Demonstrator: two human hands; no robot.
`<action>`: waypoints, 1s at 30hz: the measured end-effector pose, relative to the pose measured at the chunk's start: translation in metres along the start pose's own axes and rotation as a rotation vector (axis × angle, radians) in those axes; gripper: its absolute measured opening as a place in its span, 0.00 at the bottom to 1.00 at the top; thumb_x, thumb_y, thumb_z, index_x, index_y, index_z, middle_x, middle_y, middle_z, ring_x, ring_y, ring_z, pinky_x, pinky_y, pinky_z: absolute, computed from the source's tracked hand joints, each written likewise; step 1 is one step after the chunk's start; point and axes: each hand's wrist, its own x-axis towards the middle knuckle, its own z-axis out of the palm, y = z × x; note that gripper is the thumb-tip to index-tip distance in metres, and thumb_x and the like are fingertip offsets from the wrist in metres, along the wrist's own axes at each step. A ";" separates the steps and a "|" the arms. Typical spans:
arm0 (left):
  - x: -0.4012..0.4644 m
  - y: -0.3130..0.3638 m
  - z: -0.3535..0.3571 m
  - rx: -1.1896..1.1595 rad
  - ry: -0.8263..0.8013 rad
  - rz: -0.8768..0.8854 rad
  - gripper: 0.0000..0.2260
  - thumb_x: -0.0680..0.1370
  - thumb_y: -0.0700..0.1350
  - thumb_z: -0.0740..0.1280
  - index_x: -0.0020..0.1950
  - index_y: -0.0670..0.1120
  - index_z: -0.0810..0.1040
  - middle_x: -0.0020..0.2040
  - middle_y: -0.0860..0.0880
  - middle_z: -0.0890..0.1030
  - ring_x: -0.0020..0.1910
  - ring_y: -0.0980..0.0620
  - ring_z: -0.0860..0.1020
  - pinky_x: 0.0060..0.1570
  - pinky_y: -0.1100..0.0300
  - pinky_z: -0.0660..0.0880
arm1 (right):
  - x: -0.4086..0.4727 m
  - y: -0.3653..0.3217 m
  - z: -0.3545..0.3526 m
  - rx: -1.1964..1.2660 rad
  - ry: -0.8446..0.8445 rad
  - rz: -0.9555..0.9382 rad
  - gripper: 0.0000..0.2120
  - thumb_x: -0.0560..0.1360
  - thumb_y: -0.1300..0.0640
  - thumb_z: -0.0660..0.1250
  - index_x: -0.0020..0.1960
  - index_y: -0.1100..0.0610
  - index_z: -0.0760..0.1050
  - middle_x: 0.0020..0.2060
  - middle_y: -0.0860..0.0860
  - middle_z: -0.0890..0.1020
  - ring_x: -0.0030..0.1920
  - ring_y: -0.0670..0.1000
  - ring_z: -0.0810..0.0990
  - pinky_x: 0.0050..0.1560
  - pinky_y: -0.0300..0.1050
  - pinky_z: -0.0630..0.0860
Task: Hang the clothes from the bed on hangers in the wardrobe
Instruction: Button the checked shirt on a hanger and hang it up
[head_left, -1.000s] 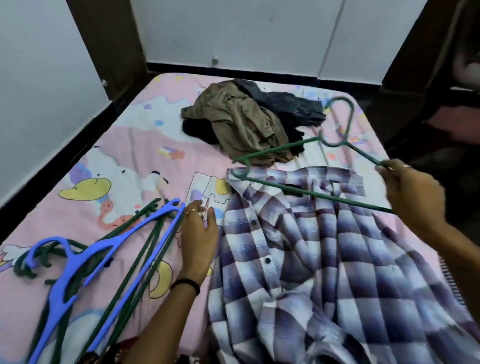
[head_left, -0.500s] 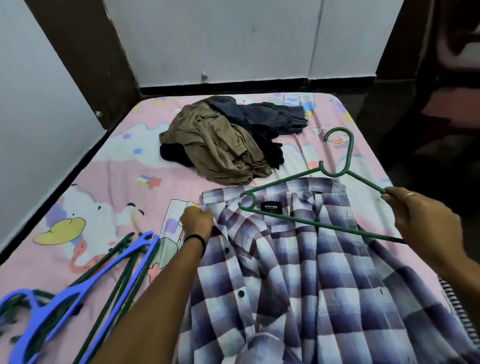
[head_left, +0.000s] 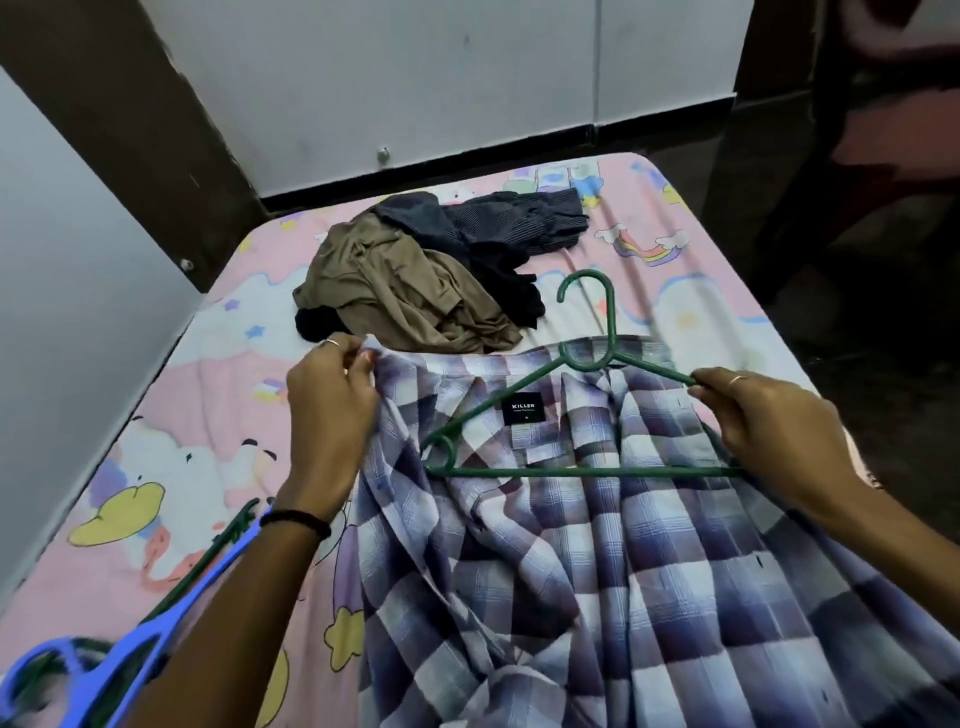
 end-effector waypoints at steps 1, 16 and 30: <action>-0.010 0.012 -0.001 -0.014 -0.011 0.032 0.05 0.77 0.36 0.65 0.48 0.40 0.81 0.43 0.42 0.82 0.40 0.46 0.77 0.39 0.65 0.63 | -0.001 0.001 0.002 0.024 0.007 0.005 0.11 0.76 0.51 0.66 0.56 0.53 0.80 0.45 0.54 0.85 0.43 0.61 0.83 0.35 0.53 0.79; -0.182 0.023 0.058 -0.029 -0.663 0.147 0.13 0.77 0.52 0.57 0.54 0.49 0.76 0.50 0.51 0.77 0.50 0.49 0.77 0.50 0.51 0.73 | -0.001 -0.013 0.029 0.155 -0.060 -0.229 0.12 0.77 0.46 0.58 0.50 0.51 0.77 0.45 0.48 0.83 0.40 0.57 0.82 0.31 0.46 0.76; -0.043 0.025 0.041 -0.345 -0.466 -0.100 0.25 0.71 0.63 0.70 0.62 0.52 0.72 0.54 0.56 0.78 0.56 0.55 0.76 0.49 0.69 0.69 | 0.040 -0.063 0.040 0.237 0.088 -0.239 0.15 0.79 0.46 0.56 0.49 0.51 0.79 0.41 0.45 0.80 0.44 0.51 0.75 0.53 0.44 0.57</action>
